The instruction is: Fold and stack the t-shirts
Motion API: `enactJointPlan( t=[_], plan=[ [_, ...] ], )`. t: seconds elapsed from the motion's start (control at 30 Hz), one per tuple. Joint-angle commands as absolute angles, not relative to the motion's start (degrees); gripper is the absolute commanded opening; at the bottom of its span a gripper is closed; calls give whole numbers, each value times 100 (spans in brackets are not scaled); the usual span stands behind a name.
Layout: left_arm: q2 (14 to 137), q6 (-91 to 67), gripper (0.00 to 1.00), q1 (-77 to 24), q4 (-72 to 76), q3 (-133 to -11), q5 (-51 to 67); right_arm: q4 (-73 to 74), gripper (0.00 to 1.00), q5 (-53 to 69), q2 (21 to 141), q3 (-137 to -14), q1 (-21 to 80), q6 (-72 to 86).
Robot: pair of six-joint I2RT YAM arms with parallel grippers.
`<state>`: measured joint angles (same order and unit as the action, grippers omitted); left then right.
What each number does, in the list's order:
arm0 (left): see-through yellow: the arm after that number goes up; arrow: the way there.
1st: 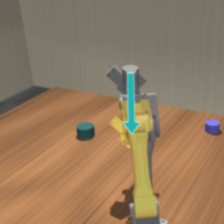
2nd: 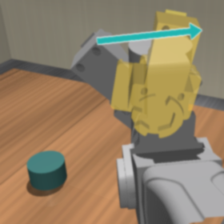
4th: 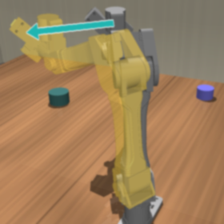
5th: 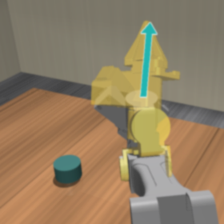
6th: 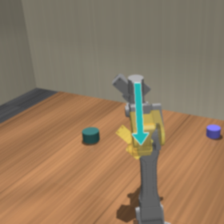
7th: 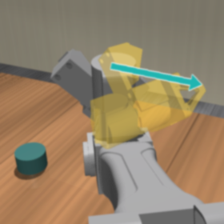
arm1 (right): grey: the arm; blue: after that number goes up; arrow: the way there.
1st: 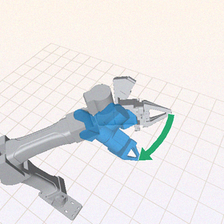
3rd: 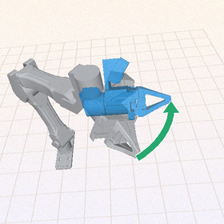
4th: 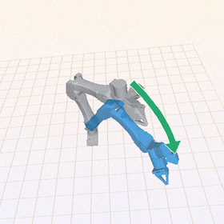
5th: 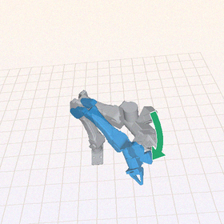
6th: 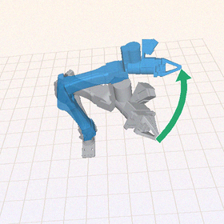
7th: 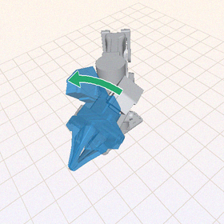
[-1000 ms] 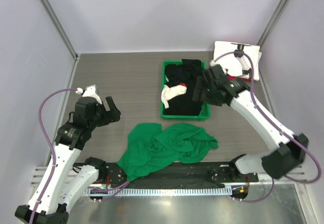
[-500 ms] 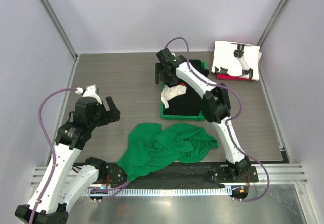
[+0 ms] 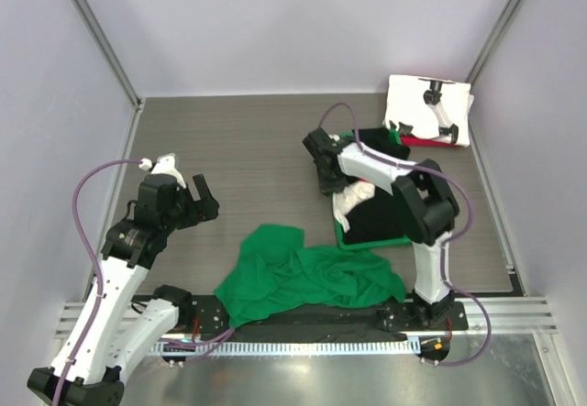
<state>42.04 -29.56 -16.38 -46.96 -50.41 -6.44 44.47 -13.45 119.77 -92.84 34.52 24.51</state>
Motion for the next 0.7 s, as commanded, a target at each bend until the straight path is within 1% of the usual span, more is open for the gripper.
enactJointPlan(
  t=[0.0,0.1,0.23,0.27,0.3,0.33,0.37,0.4,0.47,0.6,0.67],
  plan=[
    [4157,-2927,89,-1644,-4535,-5045,-633,4588,1,-1344,10745,-7793,3428,3198],
    [4140,-2927,89,-1644,-4535,-5045,-642,4474,1,-1292,9891,-6877,3480,3471],
    [4069,-2935,89,-1652,-4544,-5045,-677,4544,1,-1336,8984,-5969,3480,3673],
    [4052,-2936,89,-1644,-4544,-5045,-677,4561,6,-1371,8817,-5837,3480,3761],
    [4043,-2936,89,-1644,-4544,-5045,-677,4579,16,-1484,8694,-5645,3480,3797],
    [4034,-2936,89,-1644,-4535,-5045,-668,4631,31,-1529,8518,-5599,3463,3840],
    [4034,-2936,89,-1652,-4535,-5045,-651,4684,53,-1555,8473,-5599,3472,3876],
    [4043,-2936,89,-1652,-4535,-5045,-650,4772,59,-1564,8464,-5747,3480,3893],
    [4052,-2936,89,-1644,-4527,-5045,-633,5044,65,-1652,8490,-6036,3637,3902],
    [4069,-2936,89,-1652,-4535,-5045,-659,5422,68,-1907,8771,-7361,4235,4078],
    [4069,-2936,89,-1652,-4544,-5045,-677,5344,68,-1732,9042,-7689,4473,4157]
  ],
)
